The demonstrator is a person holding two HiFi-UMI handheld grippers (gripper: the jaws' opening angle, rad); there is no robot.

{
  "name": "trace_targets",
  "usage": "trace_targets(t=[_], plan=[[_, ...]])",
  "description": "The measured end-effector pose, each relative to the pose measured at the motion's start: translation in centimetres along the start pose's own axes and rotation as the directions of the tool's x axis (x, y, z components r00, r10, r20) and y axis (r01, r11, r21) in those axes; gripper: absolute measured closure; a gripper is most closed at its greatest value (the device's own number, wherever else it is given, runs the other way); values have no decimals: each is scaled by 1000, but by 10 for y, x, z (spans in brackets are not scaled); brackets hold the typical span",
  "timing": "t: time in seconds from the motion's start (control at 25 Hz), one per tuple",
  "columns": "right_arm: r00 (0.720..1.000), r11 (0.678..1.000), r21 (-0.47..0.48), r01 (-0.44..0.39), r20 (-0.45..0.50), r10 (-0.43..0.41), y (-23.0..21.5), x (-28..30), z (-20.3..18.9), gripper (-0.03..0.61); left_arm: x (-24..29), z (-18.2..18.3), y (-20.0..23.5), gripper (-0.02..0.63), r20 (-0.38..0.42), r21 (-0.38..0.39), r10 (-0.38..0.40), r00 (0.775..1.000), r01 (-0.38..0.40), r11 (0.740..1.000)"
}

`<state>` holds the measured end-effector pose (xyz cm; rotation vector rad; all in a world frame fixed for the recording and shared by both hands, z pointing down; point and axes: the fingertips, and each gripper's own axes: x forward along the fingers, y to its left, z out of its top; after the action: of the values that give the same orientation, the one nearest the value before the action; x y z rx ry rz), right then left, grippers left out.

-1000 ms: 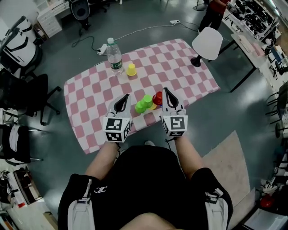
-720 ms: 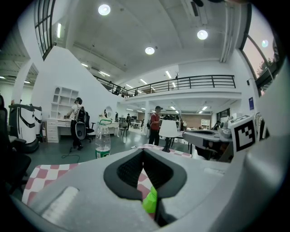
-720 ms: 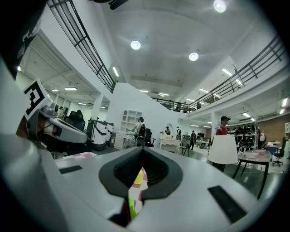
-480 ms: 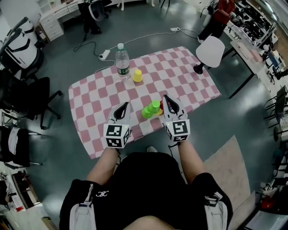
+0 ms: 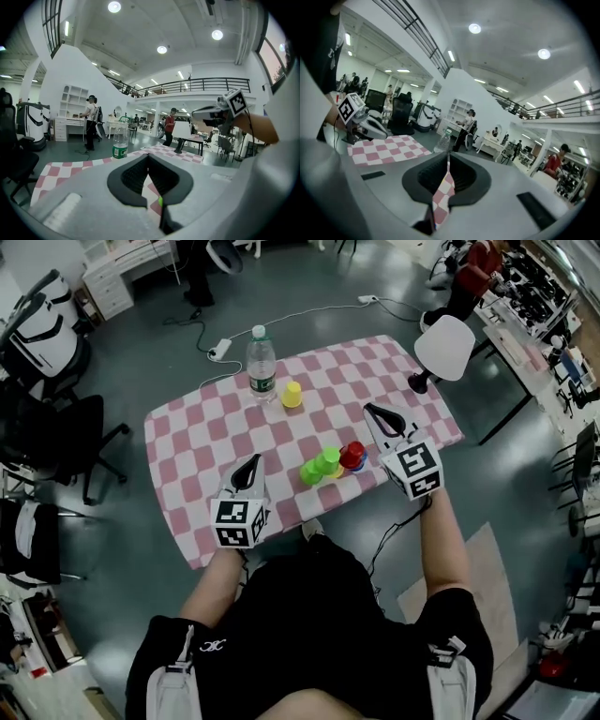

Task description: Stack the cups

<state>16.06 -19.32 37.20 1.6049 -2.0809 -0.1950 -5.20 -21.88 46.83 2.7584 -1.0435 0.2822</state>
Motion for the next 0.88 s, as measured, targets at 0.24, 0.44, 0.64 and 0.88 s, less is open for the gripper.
trace_targets(t=[0.24, 0.44, 0.64, 0.88], plan=[[948, 942, -123, -311, -112, 298, -31, 33, 8, 367, 16, 8, 12, 598, 15, -13, 64, 998, -64, 998], [867, 866, -127, -484, -203, 455, -58, 69, -2, 325, 29, 11, 24, 598, 6, -28, 130, 991, -130, 991], [806, 811, -146, -567, -305, 508, -77, 107, -35, 314, 42, 5, 32, 598, -31, -42, 200, 979, -202, 979], [743, 749, -125, -650, -310, 593, -86, 146, -71, 313, 61, -6, 37, 598, -76, -54, 283, 956, -287, 956]])
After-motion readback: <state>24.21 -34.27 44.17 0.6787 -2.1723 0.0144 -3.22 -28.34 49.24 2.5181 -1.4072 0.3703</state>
